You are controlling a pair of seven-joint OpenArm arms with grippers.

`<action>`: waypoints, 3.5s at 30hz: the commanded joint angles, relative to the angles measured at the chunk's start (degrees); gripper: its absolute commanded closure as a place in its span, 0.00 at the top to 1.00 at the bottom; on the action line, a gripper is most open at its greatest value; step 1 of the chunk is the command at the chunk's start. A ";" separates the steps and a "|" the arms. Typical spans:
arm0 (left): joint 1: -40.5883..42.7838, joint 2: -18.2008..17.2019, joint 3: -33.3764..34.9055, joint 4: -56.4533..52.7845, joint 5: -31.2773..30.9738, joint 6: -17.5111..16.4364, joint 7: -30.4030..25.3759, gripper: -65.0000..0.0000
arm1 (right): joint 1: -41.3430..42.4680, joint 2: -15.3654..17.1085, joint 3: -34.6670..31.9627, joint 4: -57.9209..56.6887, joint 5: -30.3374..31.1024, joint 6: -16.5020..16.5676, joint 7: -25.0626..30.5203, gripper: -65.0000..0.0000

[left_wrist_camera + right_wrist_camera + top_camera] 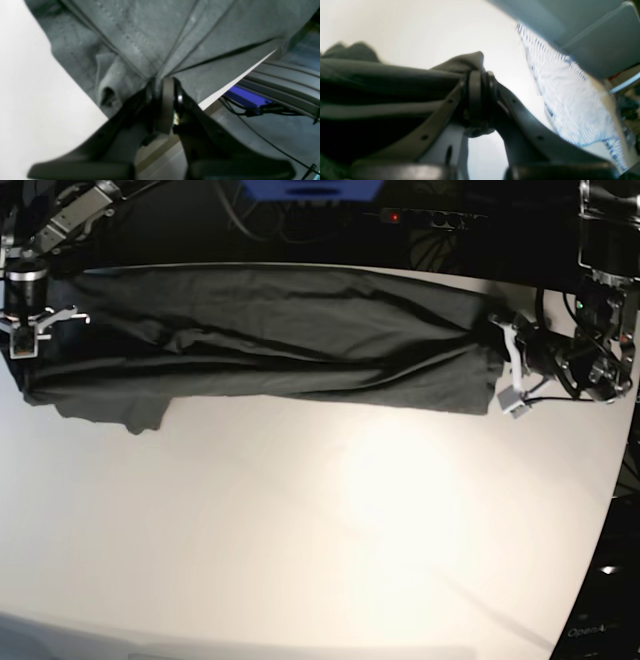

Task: Fold the T-shirt properly
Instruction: 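Hold both strip ends and drag the strip taut across the table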

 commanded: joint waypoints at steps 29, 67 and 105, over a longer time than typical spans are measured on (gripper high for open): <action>-3.27 0.68 -0.68 0.02 3.24 -0.17 0.08 0.06 | -8.01 -1.19 12.91 -4.50 4.42 -0.53 23.86 0.00; -3.36 0.16 -0.77 -0.07 3.24 -0.17 0.08 0.06 | 0.34 -0.85 26.30 -29.81 4.42 -0.53 41.62 0.00; -4.15 0.42 -0.68 -0.07 3.24 -0.17 0.08 0.06 | 0.69 0.91 26.30 -35.53 4.16 -0.53 25.80 0.65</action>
